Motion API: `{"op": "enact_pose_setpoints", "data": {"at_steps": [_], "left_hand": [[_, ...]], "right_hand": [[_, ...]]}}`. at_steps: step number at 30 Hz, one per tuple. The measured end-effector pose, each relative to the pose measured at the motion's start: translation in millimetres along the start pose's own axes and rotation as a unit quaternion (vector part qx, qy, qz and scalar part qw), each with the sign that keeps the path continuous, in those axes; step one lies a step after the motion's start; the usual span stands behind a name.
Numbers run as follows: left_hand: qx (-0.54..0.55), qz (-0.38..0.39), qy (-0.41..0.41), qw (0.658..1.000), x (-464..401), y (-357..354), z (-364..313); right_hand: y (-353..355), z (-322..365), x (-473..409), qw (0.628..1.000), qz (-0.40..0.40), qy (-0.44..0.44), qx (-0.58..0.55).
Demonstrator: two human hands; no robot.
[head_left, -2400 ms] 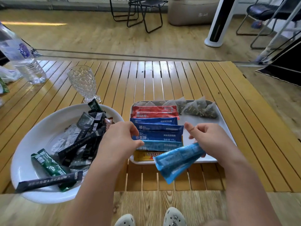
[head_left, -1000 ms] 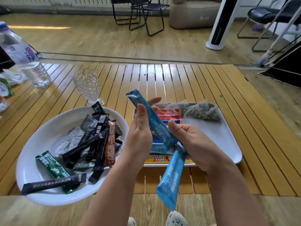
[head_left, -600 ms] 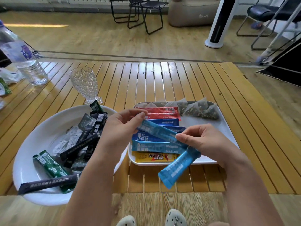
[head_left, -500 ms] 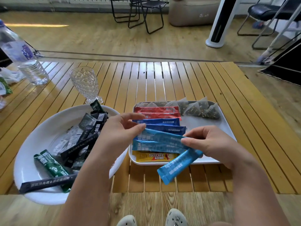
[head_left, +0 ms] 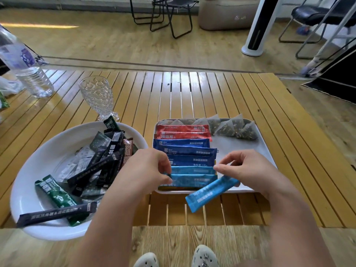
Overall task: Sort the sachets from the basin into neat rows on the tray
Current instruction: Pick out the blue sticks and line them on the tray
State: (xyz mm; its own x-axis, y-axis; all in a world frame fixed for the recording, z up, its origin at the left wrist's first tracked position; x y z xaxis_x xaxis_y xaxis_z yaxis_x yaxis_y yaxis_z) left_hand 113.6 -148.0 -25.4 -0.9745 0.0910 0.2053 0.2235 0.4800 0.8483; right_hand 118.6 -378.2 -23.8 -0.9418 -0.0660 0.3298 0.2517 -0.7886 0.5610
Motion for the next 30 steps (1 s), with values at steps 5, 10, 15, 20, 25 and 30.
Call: {"op": "enact_pose_setpoints", "data": {"at_steps": [5,10,15,20,25,30], "left_hand": [[0.099,-0.030,-0.018,0.994,0,2,-4],[0.161,-0.019,-0.009,0.987,-1,3,-6],[0.155,-0.040,-0.002,0.987,-1,3,-1],[0.233,-0.073,0.026,0.969,-4,10,4],[0.262,-0.110,0.038,0.958,-5,13,10],[0.304,-0.136,-0.020,0.943,-3,19,5]], "right_hand": [[3,5,-2,0.994,-0.062,0.047,-0.076],[-6,10,-4,0.985,-0.027,0.063,-0.155],[-8,14,-5,0.966,-0.016,0.068,-0.249],[-5,13,-4,0.946,-0.007,0.060,-0.318],[-7,14,-3,0.944,0.030,0.062,-0.322],[-8,15,-2,0.950,0.034,0.058,-0.305]]}}
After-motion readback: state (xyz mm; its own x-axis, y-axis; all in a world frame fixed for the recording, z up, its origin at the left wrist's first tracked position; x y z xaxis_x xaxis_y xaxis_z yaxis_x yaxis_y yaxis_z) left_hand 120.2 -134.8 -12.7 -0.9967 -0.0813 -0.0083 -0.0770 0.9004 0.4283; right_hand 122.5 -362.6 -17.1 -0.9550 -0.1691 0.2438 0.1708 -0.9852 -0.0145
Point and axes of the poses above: each hand's wrist, its own x-axis away from the middle knuckle, its own y-axis out of the back of the hand, z = x × y, the point moved 3 cm from there along -x, towards the middle knuckle, and after that the axes turned 1 degree about y, right-handed, at the moved point
